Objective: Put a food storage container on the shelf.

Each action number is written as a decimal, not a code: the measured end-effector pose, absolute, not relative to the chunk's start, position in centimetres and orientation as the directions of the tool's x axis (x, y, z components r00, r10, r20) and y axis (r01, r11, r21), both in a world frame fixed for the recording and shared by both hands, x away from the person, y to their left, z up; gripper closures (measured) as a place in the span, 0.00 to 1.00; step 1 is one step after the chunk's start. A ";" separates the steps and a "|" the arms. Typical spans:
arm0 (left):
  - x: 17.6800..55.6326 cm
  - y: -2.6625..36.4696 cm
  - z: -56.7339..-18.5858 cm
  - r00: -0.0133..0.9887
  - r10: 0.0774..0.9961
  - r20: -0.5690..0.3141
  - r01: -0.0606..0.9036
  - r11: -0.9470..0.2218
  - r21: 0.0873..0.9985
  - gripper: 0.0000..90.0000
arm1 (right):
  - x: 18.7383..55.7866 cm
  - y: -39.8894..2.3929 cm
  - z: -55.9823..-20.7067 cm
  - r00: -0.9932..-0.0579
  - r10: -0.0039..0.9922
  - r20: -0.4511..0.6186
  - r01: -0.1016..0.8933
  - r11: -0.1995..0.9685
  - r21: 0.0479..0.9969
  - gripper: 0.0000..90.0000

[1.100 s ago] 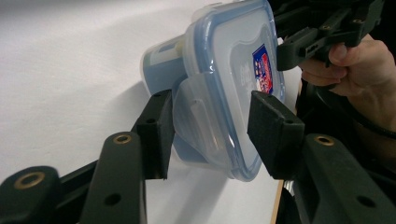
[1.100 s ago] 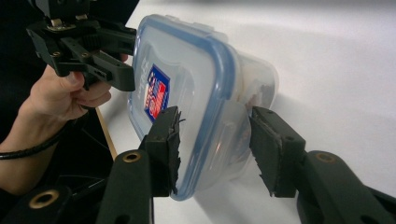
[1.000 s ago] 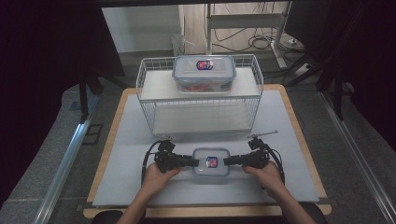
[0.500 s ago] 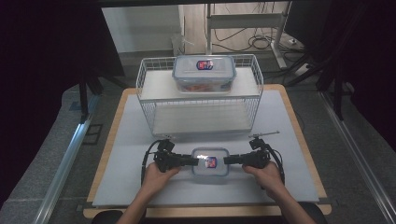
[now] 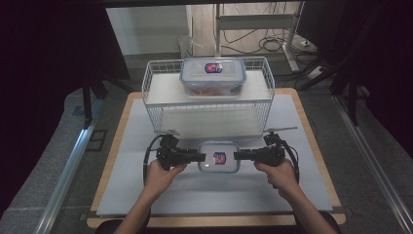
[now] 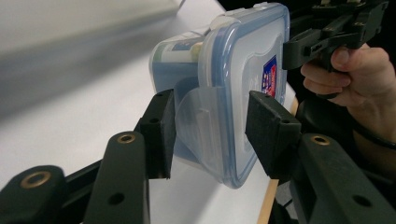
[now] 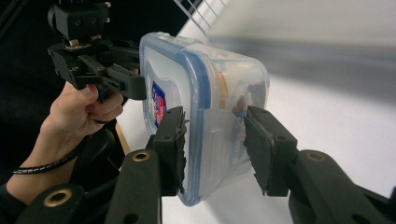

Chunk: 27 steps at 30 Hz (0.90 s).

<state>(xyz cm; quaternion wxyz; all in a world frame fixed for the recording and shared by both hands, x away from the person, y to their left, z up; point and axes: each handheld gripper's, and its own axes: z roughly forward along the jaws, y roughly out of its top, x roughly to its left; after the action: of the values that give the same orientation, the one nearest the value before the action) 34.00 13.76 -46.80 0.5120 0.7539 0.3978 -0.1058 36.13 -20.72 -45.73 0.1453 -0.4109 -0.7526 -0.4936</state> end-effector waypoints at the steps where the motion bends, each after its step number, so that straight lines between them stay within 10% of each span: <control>1: 34.1 13.8 -46.2 0.669 0.490 -0.559 0.699 -0.157 0.698 0.60 | 36.2 -20.7 -45.4 -0.627 0.474 0.618 0.755 0.175 0.631 0.65; 27: 37.1 15.2 -34.3 0.737 0.510 -0.443 0.581 -0.145 0.801 0.61 | 39.3 -19.3 -33.4 -0.742 0.458 0.490 0.610 0.157 0.776 0.65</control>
<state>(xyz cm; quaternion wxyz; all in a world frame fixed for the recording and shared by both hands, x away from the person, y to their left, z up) 37.11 15.17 -34.28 0.5452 0.7559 0.3610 -0.0325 39.32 -19.31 -33.37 0.0698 -0.3526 -0.7575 -0.5450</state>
